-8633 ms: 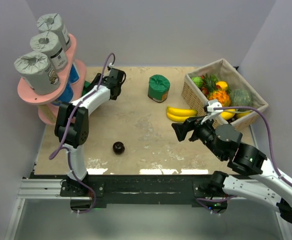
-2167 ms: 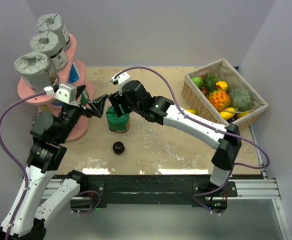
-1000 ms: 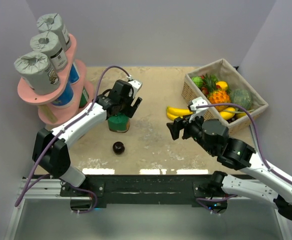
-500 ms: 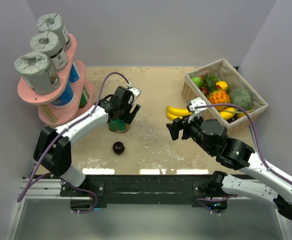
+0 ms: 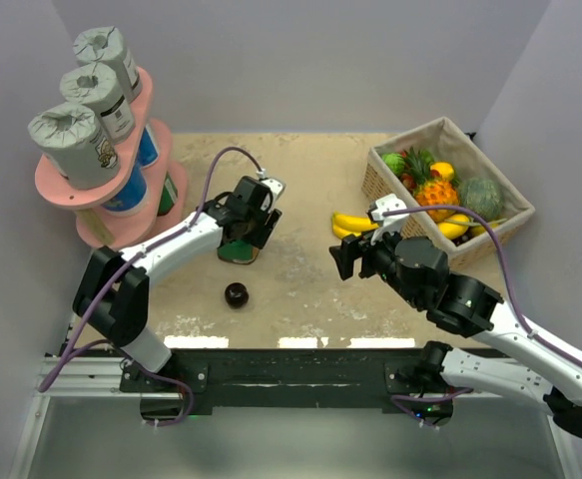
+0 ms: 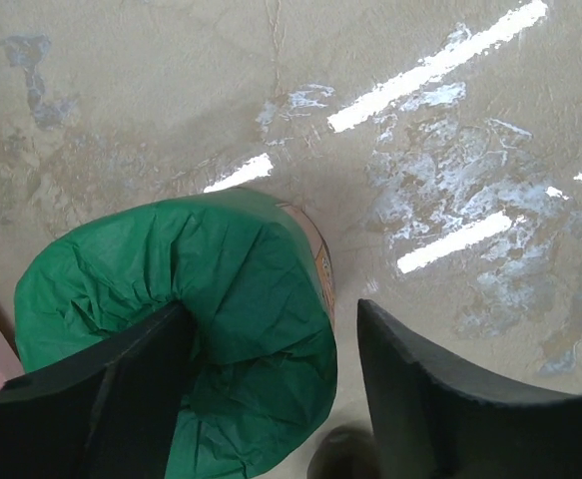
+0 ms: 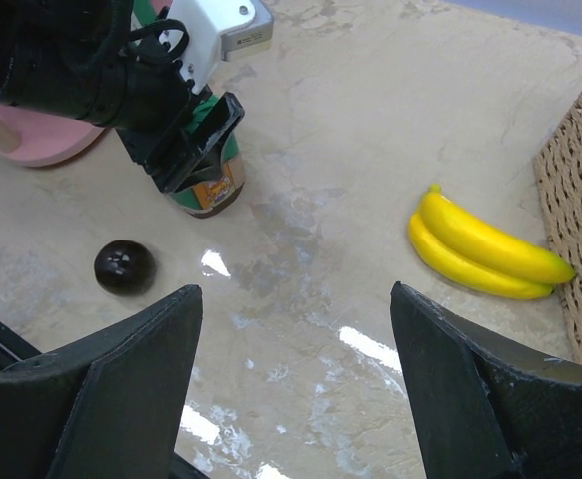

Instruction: Place and organize the paper towels onto the shelf

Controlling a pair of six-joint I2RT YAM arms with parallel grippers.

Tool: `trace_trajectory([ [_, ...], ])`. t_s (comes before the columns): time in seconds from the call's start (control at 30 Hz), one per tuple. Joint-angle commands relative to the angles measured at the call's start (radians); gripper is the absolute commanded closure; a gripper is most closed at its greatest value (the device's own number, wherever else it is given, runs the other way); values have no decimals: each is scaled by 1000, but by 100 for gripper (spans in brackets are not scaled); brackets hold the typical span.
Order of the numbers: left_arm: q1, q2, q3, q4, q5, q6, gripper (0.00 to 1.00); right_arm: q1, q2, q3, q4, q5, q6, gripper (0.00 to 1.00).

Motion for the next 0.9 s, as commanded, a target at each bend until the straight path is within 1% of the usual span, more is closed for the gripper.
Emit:
trace_trajectory([
  [0.0,-11,17,-9,18,-28,-33,36,0,-6,37,32,9,-10,20],
  [0.07,-10,16,-7,8,-81,-36,40,0,-17,27,35,10,-6,20],
  [0.1,-11,13,-6,-8,-98,-39,44,0,-20,24,36,10,-3,20],
  [0.2,-11,-5,-4,-32,-164,-45,51,0,-37,16,33,6,9,20],
  [0.33,-11,-24,6,-69,-247,-47,54,0,-37,36,20,1,2,20],
  [0.4,-10,-22,26,-106,-333,-51,57,-1,-26,45,18,4,-6,20],
  [0.43,-8,-19,37,-117,-385,-53,58,-1,-23,54,18,3,-10,20],
  [0.57,10,-22,39,-157,-479,-58,59,0,-2,71,18,-13,-14,20],
  [0.87,88,-82,-12,-161,-545,-19,60,0,15,86,20,-39,-12,20],
])
